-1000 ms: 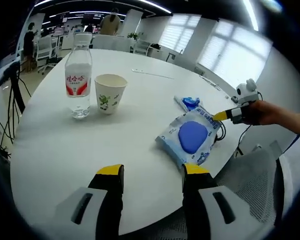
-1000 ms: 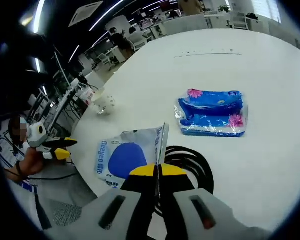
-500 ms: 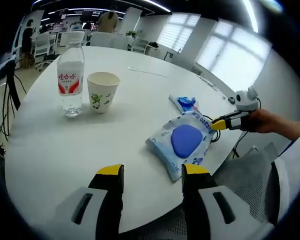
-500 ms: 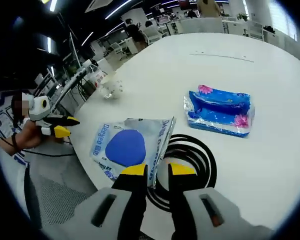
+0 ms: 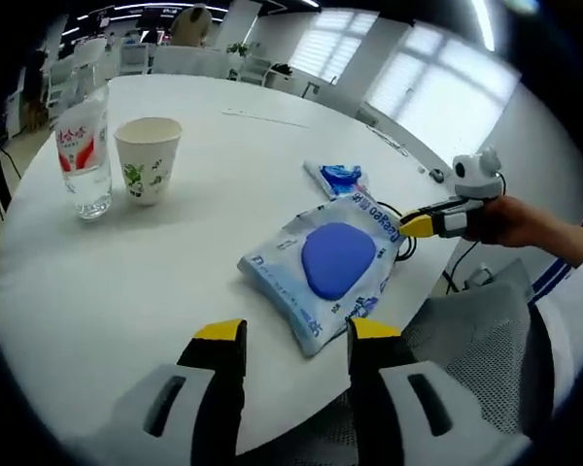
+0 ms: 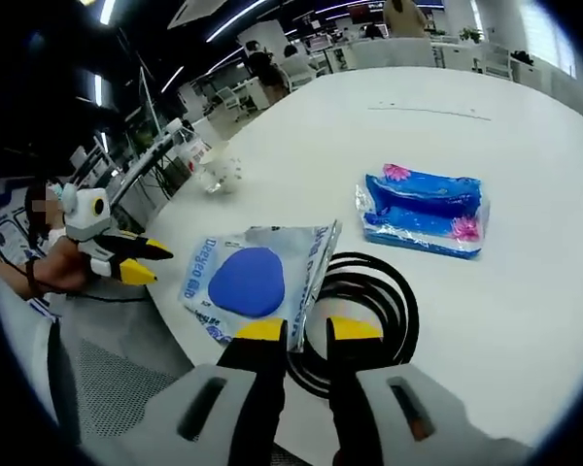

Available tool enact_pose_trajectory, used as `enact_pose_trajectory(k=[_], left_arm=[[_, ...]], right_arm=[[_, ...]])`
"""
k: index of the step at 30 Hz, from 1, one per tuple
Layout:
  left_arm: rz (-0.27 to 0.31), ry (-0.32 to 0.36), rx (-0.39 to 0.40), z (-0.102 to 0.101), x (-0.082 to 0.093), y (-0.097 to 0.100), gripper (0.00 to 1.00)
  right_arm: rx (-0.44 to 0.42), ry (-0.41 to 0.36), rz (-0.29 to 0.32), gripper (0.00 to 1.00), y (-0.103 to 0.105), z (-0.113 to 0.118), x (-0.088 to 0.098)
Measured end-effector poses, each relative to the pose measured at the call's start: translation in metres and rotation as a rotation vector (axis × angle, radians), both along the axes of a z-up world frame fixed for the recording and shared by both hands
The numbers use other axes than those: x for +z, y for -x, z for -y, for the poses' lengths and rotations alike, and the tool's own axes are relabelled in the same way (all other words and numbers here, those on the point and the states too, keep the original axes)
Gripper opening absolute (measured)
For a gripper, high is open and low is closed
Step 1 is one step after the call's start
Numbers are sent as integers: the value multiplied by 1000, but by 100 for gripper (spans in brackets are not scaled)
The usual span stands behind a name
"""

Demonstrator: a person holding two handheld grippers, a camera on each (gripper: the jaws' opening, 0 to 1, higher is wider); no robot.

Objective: Arrange the tabletop items into an orderly group along one side of the table until the central work area is clear of visible clutter.

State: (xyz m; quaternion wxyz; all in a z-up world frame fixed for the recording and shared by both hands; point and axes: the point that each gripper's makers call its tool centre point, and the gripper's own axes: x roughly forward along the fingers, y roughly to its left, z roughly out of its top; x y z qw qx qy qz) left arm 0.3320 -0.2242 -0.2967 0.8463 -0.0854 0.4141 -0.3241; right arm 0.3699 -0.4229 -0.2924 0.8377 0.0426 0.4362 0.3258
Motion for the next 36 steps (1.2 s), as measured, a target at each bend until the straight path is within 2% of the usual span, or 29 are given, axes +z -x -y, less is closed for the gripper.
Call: enact_pose_trajectory(k=[6,8,11,16,19,21,23,31,36], left_arm=[[-25,-17,-38,11,-12,2,36],[-55,2,-34,15,-14,5,33],[-68,27,-20,20,-18,3,32],[-95,-7,-48,24,-26,6,28],[-100,-41,-79,24,-32,9,20],[-102,-47,-80,25,-33,9,11],[-101,-70,-87,21,-35,9,4],[-92,-58,-28,6,-26,2,0],[-79,-61,9,-3,-19,-8,0]], right_arm=[[-3,-1,-1,13,2,-4,0],[-11,-3,0,13,2,-4,-1],[-12,-4,-6,13,3,-5,-4],[-8,2,-6,12,4,-6,-4],[-4,3,-14,8,5,-8,-7],[1,3,-11,3,6,-11,-7],[-2,5,-9,2,6,-12,-6],[35,-7,-7,0,6,-27,-3],[68,-3,15,0,-10,-40,1]])
